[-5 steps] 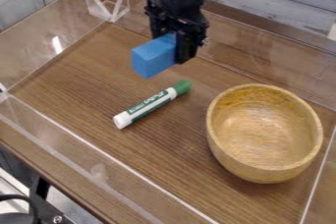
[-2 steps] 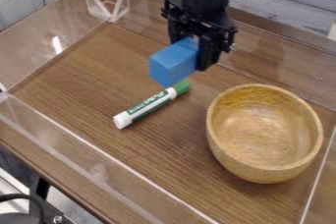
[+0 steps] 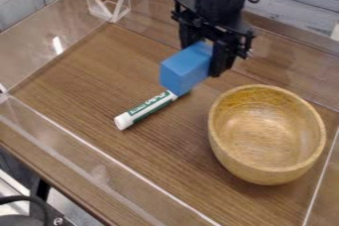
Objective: Put the blue block in the brown bowl
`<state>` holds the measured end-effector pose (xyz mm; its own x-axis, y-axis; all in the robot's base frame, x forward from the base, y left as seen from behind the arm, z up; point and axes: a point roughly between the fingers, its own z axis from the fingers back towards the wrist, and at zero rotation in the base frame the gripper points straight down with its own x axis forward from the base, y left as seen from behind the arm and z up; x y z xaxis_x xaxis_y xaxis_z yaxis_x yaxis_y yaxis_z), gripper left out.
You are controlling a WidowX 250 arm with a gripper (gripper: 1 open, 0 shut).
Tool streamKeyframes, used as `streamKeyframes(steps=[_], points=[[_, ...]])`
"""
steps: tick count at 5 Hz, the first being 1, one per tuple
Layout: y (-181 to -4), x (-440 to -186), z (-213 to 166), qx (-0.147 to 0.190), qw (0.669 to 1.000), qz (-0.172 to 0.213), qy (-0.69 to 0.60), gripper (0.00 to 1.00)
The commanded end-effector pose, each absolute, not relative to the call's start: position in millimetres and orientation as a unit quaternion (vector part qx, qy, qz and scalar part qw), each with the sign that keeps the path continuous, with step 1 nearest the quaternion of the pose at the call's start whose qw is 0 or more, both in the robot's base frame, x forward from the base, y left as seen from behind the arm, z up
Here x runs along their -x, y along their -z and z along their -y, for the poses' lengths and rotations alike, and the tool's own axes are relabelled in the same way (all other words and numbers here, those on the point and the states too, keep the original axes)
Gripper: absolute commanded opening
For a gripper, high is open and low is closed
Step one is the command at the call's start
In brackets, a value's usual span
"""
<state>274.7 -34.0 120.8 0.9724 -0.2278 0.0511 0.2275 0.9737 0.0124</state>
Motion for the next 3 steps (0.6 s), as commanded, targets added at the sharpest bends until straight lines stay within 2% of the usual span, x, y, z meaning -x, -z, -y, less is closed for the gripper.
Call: streamKeyframes(steps=[1,3], points=[[-141.2,-273.7,45.4,-0.005,0.992,0.062,0.109,0.00],[-145.2,-268.3,72.5,-0.003,0.992,0.074,0.098,0.00]])
